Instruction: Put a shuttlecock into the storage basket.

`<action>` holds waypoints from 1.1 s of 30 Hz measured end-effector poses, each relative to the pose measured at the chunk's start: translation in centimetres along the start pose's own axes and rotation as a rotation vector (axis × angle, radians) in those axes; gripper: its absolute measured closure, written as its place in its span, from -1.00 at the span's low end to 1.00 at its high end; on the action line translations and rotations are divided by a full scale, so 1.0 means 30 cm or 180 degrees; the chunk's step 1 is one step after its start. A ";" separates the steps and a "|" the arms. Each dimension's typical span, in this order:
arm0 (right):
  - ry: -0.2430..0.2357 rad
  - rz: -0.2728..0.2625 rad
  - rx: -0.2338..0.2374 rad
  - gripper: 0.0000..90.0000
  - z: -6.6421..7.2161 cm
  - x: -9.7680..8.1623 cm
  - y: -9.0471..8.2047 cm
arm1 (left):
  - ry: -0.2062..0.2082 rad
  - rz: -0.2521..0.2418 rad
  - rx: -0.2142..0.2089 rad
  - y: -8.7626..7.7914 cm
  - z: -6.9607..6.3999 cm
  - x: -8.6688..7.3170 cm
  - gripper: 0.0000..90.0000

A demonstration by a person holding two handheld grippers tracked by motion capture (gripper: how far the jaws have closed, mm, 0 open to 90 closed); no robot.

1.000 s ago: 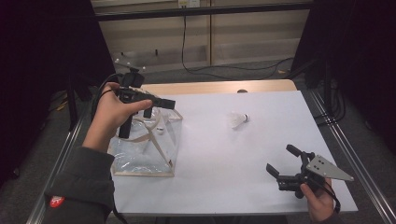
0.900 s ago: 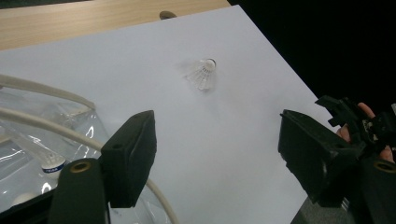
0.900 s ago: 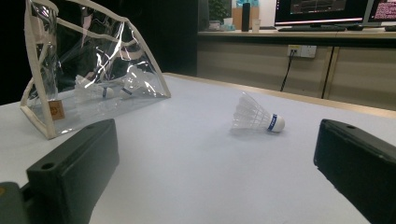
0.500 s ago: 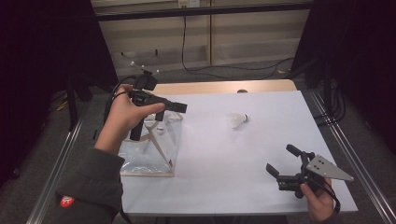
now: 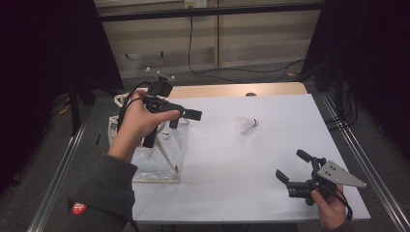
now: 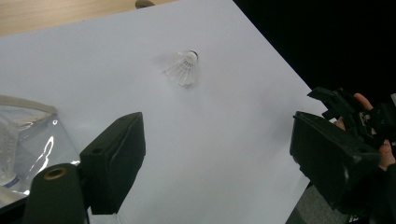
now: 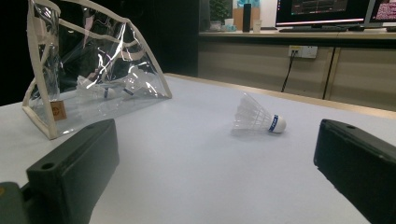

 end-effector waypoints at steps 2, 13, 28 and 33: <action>0.0006 -0.0006 -0.0007 -1.00 0.000 0.000 0.000 | 0.0001 0.0007 -0.0004 0.008 -0.002 -0.002 -0.60; 0.0002 -0.0014 -0.0003 -1.00 0.001 0.002 0.000 | -0.0013 0.0014 -0.0063 0.044 -0.006 -0.017 -0.64; 0.0001 -0.0004 -0.0004 -1.00 0.002 0.001 0.003 | 0.0060 0.0050 -0.0088 0.102 -0.021 -0.033 -0.71; -0.0006 0.0005 -0.0006 -1.00 0.000 -0.001 0.003 | 0.0059 0.0057 -0.0118 0.124 -0.025 -0.041 -0.73</action>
Point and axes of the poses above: each handheld gripper's, and its own axes: y roughly forward along the jaws, x roughly out of its top, z roughly to its left, the point moved 3 cm from there along y, roughly forward along the jaws, and after that the axes turned 3 degrees about -y, right-handed, at the moved point
